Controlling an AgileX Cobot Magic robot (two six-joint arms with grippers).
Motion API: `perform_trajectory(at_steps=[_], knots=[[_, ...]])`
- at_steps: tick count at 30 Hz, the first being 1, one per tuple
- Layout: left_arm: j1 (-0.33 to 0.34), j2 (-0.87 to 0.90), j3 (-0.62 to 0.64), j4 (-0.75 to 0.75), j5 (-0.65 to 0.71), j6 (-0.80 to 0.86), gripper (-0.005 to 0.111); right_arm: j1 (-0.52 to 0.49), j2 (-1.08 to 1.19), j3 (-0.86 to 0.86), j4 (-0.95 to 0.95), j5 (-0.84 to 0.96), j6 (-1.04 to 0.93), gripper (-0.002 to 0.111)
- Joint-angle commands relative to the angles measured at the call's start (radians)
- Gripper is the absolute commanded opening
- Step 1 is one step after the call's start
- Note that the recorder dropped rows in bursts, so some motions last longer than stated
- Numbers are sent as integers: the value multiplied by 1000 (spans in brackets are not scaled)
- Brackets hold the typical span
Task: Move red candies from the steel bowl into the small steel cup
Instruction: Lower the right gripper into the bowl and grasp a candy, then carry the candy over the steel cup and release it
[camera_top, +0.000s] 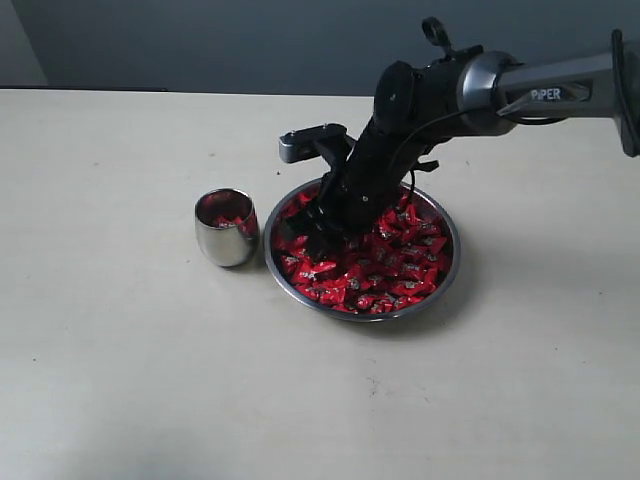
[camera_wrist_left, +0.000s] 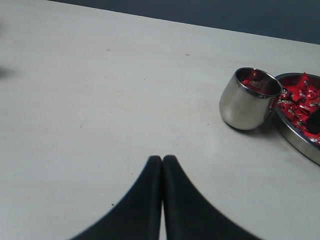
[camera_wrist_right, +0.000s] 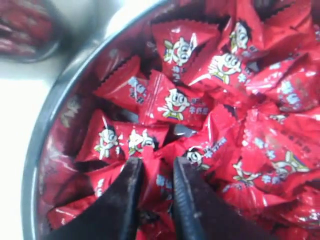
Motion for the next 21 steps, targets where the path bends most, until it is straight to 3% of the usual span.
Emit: perform_trajectory(at_steps=[1, 9, 21], knots=[[2, -4, 2, -1, -3, -2, 0, -2, -58, -6, -26, 10, 1, 1], [2, -4, 2, -1, -3, -2, 0, -2, -109, -77, -19, 50, 3, 1], [2, -4, 2, -1, -1, -2, 0, 29, -32, -324, 218, 102, -28, 1]])
